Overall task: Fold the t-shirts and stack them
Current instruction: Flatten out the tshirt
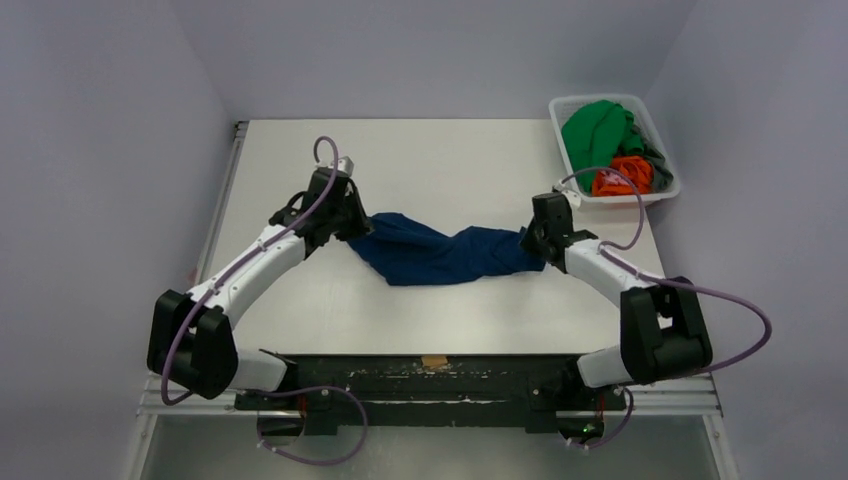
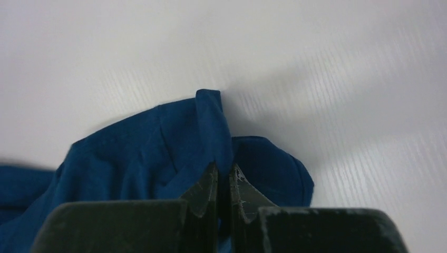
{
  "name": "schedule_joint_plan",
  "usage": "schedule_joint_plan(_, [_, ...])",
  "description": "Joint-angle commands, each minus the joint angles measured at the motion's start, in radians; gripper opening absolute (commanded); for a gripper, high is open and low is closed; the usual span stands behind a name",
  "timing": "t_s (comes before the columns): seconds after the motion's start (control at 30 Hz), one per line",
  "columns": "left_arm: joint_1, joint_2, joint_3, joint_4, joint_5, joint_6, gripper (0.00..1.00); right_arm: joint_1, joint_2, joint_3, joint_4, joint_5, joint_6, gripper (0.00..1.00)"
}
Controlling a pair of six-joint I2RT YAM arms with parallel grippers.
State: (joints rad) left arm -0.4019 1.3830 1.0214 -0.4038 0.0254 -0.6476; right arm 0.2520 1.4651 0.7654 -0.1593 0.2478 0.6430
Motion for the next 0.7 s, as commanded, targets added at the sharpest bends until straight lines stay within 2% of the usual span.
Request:
schedule_joint_plan(0.0, [-0.002,-0.115,-0.014,0.0,-0.022,-0.015,0.0,-0.001,-0.19,-0.008,-0.002,-0.039,-0.025,0.0])
schedule_joint_plan(0.17, [-0.003,-0.357,0.011,-0.084,-0.09,0.012,0.0,0.0,-0.479,0.082,-0.124,-0.009,-0.079,0.0])
schedule_joint_plan(0.3, [-0.003,-0.612,0.07,-0.145,-0.094,0.042,0.0,0.0,-0.698,0.178,-0.161,-0.072,-0.136,0.0])
schedule_joint_plan(0.5, [-0.004,-0.838,0.24,-0.21,-0.001,0.098,0.0,0.0,-0.863,0.36,-0.134,-0.306,-0.235,0.0])
schedule_joint_plan(0.67, [-0.004,-0.947,0.35,-0.225,0.003,0.138,0.0,-0.001,-0.967,0.401,-0.044,-0.358,-0.296,0.0])
